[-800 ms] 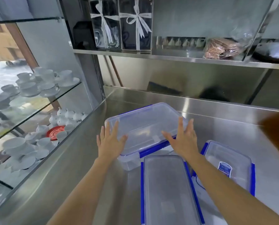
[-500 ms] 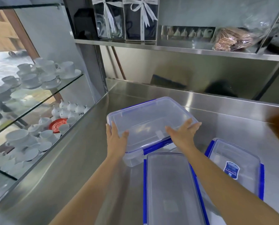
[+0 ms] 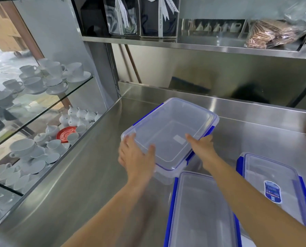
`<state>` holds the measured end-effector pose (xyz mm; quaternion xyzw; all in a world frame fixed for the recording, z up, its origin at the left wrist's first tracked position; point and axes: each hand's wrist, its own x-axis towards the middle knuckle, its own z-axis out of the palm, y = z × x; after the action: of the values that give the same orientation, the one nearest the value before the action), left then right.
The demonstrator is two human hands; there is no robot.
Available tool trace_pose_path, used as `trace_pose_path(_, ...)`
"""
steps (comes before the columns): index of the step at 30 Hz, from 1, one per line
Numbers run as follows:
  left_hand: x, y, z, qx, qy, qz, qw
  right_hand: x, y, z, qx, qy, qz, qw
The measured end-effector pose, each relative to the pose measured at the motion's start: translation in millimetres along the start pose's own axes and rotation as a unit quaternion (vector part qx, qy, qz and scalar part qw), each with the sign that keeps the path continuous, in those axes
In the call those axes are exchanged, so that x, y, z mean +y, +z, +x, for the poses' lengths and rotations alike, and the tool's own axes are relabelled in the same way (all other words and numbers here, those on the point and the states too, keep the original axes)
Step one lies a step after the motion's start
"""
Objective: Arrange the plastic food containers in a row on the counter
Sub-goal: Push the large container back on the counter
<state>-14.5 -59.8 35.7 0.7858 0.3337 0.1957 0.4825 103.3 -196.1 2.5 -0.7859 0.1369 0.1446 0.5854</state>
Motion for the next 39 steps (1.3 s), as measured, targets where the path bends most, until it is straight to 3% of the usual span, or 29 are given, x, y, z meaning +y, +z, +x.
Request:
trace_pose_path(2,0.1,-9.3,39.8,0.055,0.025,0.001,0.998,7.7,5.8,-7.3,-0.034,0.002,0.052,0.998)
trace_pose_path(4,-3.7,-14.7,78.6,0.042,0.014,0.052,0.998,10.7,7.4,-12.3,-0.054,0.005,0.087,0.995)
trace_pose_path(7,-15.8,-18.9,118.3,-0.030,-0.007,0.107,0.994,10.2,4.1,-11.1,-0.069,-0.026,0.119,0.990)
trace_pose_path(11,-29.4,-15.1,133.0,-0.153,-0.046,0.064,0.985,5.9,0.3,-3.7,-0.085,-0.072,0.125,0.986)
trace_pose_path(13,-31.9,-10.8,130.3,-0.170,-0.057,0.036,0.983,4.6,2.0,3.3,-0.073,-0.088,0.118,0.986)
trace_pose_path(17,-39.8,-5.5,125.4,-0.120,-0.055,0.009,0.991,0.5,12.0,15.0,-0.061,-0.122,0.122,0.983)
trace_pose_path(22,-40.9,-1.7,139.0,-0.044,-0.045,0.029,0.998,-9.0,31.5,28.6,-0.129,-0.137,0.113,0.976)
trace_pose_path(33,-37.0,13.6,168.9,-0.047,0.005,0.091,0.995,-34.2,42.6,63.9,-0.151,-0.131,0.075,0.977)
trace_pose_path(39,-31.7,12.8,168.5,-0.027,0.015,0.187,0.982,-41.5,35.6,53.0,-0.127,-0.168,-0.035,0.977)
